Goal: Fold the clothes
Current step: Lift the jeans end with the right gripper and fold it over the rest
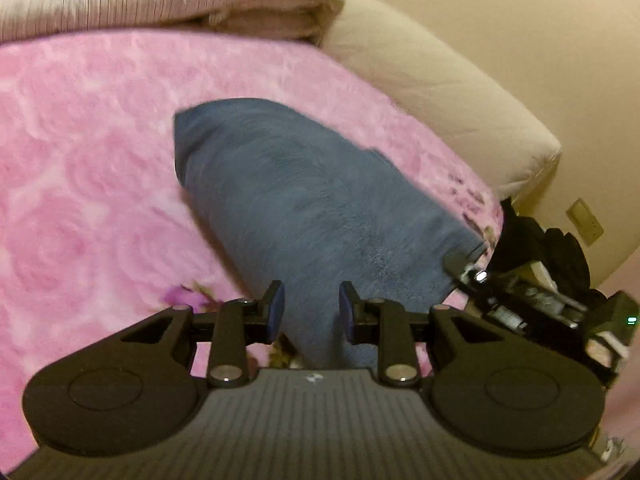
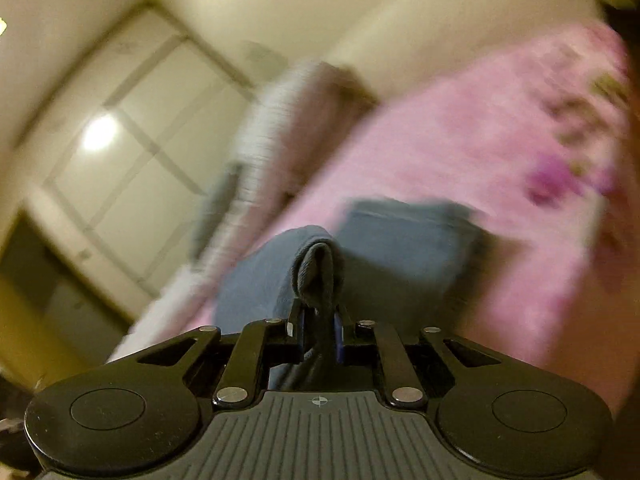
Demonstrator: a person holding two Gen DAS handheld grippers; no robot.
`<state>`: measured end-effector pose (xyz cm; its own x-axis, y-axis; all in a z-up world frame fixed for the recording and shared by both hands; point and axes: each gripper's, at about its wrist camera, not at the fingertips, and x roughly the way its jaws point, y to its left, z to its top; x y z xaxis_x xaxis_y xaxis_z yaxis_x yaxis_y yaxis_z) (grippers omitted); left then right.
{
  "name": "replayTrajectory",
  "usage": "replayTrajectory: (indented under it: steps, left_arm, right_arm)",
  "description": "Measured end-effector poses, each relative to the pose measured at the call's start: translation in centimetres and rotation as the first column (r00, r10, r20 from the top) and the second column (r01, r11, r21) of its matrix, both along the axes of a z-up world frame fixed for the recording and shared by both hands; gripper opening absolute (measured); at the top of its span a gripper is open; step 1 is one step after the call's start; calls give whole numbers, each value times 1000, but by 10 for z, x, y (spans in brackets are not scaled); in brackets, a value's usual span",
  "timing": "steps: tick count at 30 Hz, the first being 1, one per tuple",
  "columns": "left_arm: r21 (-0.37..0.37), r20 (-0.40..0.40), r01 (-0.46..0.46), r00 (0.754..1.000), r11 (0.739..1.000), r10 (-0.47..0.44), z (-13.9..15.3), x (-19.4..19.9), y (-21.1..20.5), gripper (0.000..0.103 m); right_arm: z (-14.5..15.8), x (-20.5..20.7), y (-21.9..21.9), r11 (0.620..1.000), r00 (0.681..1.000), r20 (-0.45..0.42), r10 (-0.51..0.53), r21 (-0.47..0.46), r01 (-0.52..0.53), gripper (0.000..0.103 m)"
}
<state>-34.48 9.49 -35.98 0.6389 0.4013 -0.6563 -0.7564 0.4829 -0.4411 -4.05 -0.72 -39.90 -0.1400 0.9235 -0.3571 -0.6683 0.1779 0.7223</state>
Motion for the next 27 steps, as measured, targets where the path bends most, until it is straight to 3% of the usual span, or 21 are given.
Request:
replayTrajectory:
  steps: [2,3,5,9,11,15,18,21,23,25,27]
  left_arm:
    - [-34,-3,-7,1000,999,7,-9,4,4,23]
    - [-45,-2,-12,1000,999,12,-12,5,5,23]
    - [-38,6,-13,1000,999,13,-10,7,5,24]
    - [-2,5,-1,1000,1000,1,-1,15,11,24]
    - [1,4,10,1000,1000,-10,0,21,16,24]
    - [-29,-13,29,999,999,-29,-8,33,19,24]
    - [-31,-14,38,999,999,-39,-11,32,18,24]
    - [-66,-13,13,1000,998,-14,-19,29,26,25]
    - [-82,-14,-5,1000,997,4,-20,26,29,27]
    - [-104,12,-31,999,994,32,-22,20,35,29]
    - [-131,41,-58,997,990,64,-25,12,43,33]
  right_arm:
    - [-17,16,6,998,994,-108,-23,-55,17,11]
    - [-16,18,6,999,994,-109,-22,-51,17,11]
    - [-1,15,7,1000,1000,-25,-7,-7,7,11]
    - [46,4,-7,986,989,149,-8,165,-16,11]
    - [52,4,-10,981,980,193,-41,194,3,11]
    - [9,39,6,996,992,89,-92,-1,93,11]
    - [-5,55,-2,990,989,-42,-142,-16,142,10]
    - [-3,56,8,989,991,0,-133,-64,133,11]
    - [-14,66,18,984,986,-86,-143,-116,133,18]
    - [-18,76,19,977,973,-160,-165,-164,138,49]
    - [-17,81,8,969,952,-236,-197,-192,153,56]
